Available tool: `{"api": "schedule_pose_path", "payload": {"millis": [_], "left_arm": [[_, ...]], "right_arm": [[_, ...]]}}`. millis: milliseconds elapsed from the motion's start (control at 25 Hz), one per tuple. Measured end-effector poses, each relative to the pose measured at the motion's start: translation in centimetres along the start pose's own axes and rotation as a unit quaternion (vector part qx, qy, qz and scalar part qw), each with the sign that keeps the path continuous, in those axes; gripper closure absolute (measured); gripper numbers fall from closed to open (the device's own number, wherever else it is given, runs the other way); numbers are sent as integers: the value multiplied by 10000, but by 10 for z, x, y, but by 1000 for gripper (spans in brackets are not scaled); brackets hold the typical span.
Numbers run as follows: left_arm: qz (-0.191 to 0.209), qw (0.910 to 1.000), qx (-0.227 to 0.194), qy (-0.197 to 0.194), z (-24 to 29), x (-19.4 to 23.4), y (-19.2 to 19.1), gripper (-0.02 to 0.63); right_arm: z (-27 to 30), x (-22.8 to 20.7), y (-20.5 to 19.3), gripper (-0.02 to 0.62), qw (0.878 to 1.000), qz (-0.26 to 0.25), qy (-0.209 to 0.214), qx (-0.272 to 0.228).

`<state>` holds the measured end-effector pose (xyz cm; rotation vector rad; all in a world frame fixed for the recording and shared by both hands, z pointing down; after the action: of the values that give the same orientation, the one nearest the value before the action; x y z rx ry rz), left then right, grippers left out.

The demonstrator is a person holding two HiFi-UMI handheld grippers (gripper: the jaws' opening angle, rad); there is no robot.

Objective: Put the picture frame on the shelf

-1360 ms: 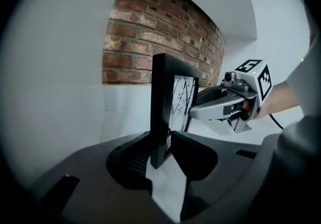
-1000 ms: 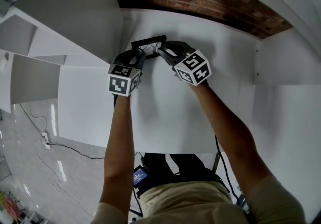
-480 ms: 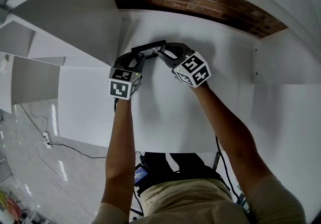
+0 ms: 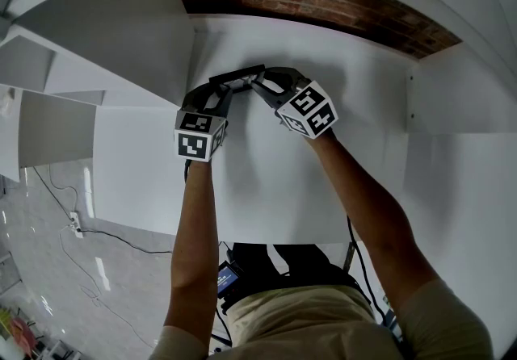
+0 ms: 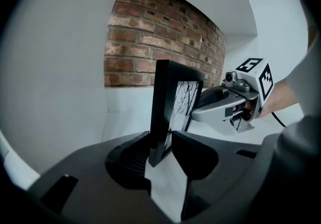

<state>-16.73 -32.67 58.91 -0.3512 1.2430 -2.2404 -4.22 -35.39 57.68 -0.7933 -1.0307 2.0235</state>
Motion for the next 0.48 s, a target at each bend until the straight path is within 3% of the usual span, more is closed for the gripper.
{"api": "schedule_pose_path", "payload": {"millis": [480], "left_arm": [[-74, 9998, -26, 186, -3, -1, 1, 486]], "right_arm": [[1, -1, 2, 517, 10000, -33, 23, 17]]}}
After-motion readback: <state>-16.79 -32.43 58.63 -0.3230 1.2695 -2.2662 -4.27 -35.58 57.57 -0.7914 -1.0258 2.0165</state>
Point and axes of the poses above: the fingertips, and each gripper's own axes: z forward along the fingers, x to its left, y out of its top, the point moved 5 cm from there along -z, backward along the fingers, and after that the axes turned 10 degrees about z, right-handed, at the moved point
